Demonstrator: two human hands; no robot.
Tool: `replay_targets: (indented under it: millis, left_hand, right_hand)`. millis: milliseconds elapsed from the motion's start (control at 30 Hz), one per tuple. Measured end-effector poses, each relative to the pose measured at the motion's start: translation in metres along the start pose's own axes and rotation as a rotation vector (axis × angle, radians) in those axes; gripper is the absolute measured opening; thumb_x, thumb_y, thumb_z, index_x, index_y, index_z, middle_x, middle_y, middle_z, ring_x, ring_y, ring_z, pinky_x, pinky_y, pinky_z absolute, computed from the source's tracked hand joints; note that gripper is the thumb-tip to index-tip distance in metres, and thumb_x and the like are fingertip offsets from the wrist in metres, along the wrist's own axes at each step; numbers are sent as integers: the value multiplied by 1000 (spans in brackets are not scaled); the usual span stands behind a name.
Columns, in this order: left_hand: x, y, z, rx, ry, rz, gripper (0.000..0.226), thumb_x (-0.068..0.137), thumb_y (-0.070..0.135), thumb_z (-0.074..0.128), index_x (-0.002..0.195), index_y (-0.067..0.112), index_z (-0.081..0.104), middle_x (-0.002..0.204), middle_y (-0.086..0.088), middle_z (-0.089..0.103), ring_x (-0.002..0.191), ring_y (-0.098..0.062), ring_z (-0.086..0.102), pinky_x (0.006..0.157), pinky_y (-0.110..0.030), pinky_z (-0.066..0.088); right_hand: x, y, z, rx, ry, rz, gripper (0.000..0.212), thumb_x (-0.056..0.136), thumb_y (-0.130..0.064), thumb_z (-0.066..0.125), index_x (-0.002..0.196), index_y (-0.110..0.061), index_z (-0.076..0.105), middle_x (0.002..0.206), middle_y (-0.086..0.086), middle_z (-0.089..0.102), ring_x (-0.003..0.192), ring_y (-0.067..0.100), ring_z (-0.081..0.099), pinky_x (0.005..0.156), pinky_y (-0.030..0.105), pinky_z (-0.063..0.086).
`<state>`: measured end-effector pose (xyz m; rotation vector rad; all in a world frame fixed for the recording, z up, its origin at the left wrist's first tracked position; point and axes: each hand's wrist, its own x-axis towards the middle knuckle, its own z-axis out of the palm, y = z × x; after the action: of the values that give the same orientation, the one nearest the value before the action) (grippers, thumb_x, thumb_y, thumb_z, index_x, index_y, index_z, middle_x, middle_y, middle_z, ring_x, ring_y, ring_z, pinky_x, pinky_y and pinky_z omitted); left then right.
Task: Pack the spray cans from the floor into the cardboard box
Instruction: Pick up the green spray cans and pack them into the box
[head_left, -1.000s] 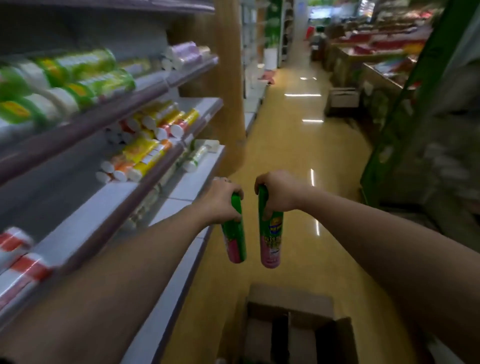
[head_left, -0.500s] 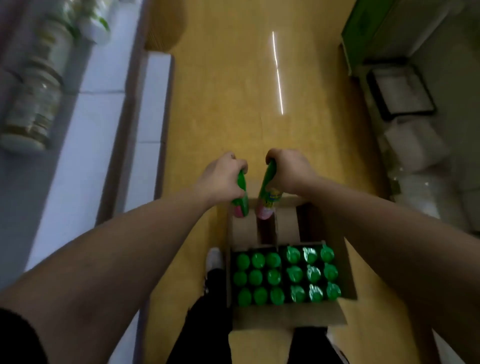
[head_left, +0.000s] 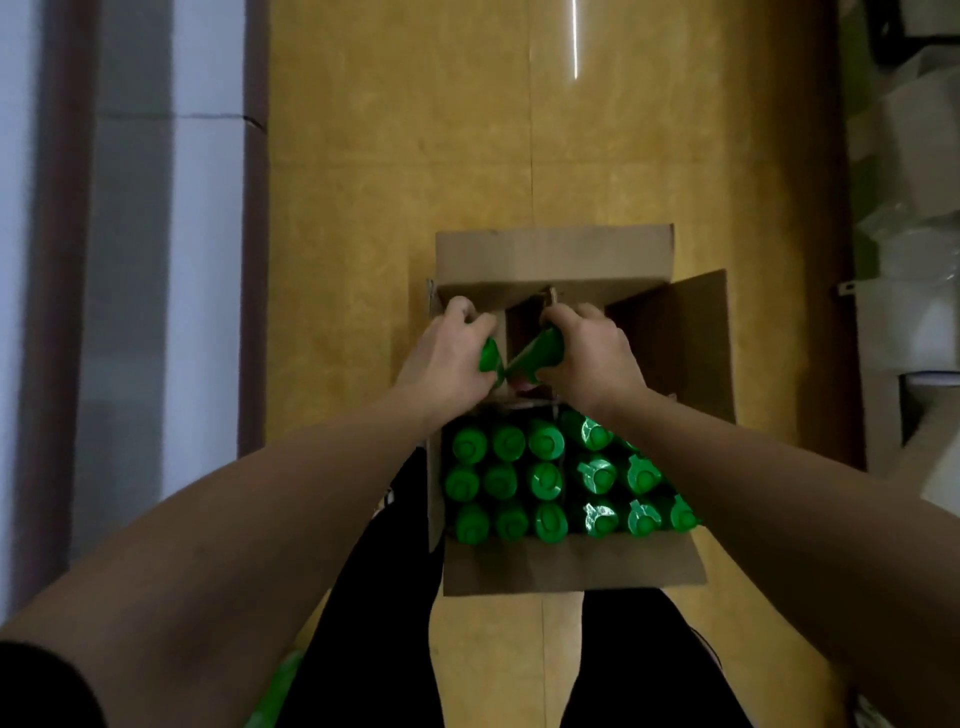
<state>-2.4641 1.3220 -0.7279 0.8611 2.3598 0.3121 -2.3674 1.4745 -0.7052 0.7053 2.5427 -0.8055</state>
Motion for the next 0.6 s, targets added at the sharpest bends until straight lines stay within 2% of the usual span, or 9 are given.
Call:
replay_targets:
  millis: [133,400,533,600]
  left_hand:
    - [20,-11,44,-31,-33,-19,47,83,21,80,124,19,58,133,-4,39,114,-27,53,90,-38,50]
    - [56,-36,115,-129,-124,-20,47,82,18,79,126,21,61,133,-3,41,115,-30,54,94,-36,48]
    - [65,-44,139,-162,-174,-65,51,82,19,79,130,23,61,134,0,40,119,-27,51,92,-29,42]
    - [67,-47,149,-189,-197,-93,53,81,20,79,131,24,61,133,1,41,119,-27,50,96,-30,44]
  right_hand:
    - [12,28,45,17,14,4,57,82,-14,79,134,-14,55,127,15,56,110,33,58,91,43,53]
    - [51,72,113,15,-76,55,55,83,-7,75,135,-15,56,128,12,57,113,32,57,91,39,49]
    - [59,82,140,9,-121,87,52,84,-7,71,133,-16,58,127,12,58,110,33,59,91,43,53]
    - [63,85,151,-14,-138,101,53,84,-6,69,135,-15,58,128,13,58,110,35,60,91,44,54]
